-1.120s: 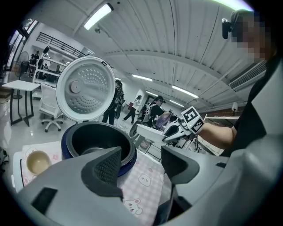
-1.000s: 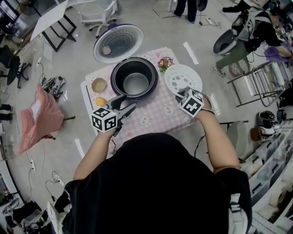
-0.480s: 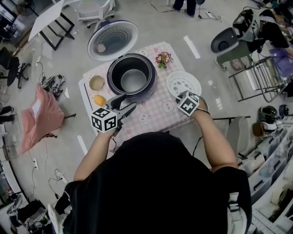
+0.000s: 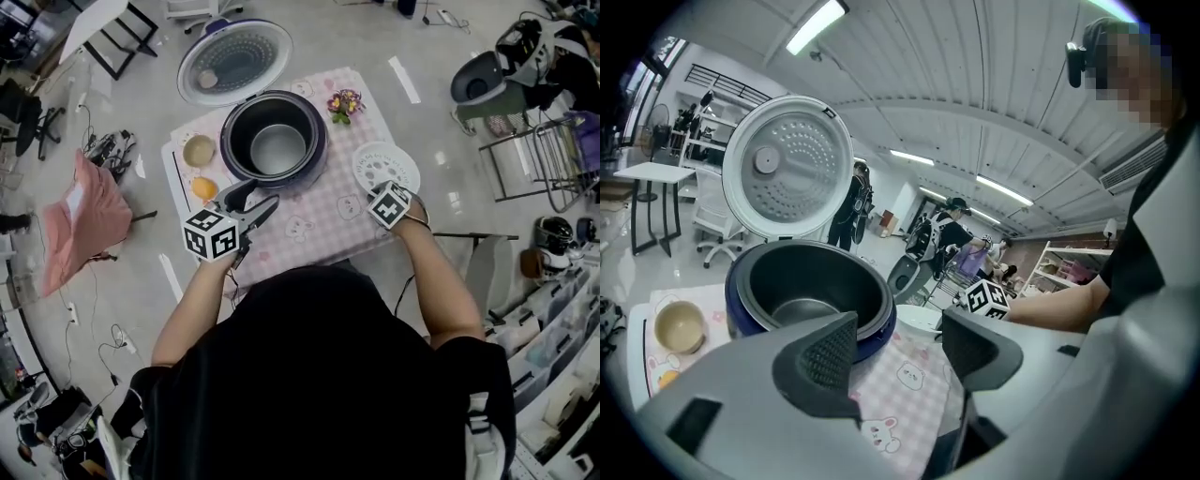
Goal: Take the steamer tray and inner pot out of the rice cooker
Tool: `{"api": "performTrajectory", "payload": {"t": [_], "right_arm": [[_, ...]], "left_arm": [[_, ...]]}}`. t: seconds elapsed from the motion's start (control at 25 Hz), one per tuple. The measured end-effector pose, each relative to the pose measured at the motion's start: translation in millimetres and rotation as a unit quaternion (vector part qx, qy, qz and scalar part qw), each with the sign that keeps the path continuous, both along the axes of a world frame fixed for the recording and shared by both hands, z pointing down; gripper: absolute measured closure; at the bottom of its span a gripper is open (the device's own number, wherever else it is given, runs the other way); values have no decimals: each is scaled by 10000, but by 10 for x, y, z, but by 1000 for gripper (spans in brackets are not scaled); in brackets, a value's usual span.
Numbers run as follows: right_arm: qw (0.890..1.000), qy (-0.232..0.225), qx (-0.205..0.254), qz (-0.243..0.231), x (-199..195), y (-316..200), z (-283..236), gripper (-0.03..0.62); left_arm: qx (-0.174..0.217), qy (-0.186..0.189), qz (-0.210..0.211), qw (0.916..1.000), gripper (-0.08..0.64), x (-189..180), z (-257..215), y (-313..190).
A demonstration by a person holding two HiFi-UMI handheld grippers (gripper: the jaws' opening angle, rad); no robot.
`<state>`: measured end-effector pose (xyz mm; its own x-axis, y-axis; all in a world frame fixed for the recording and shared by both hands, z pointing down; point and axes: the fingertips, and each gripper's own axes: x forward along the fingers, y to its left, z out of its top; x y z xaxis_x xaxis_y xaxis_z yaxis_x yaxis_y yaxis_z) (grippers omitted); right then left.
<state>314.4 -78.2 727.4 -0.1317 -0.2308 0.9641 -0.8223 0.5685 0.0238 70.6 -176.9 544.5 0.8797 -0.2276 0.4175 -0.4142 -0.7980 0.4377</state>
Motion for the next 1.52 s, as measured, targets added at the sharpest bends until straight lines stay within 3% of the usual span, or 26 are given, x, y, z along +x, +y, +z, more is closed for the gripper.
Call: {"api": "performTrajectory", "payload": {"t": [1.0,1.52], "right_arm": [[9979,243,-464,-374,-256,90,959,543],[9961,317,-575,-589,-246,189,1113,528]], "left_arm": [[36,-219,-302,9993,270,-111,162,-168],[77,-250,-280,9993,270,-176,150,-149]]}}
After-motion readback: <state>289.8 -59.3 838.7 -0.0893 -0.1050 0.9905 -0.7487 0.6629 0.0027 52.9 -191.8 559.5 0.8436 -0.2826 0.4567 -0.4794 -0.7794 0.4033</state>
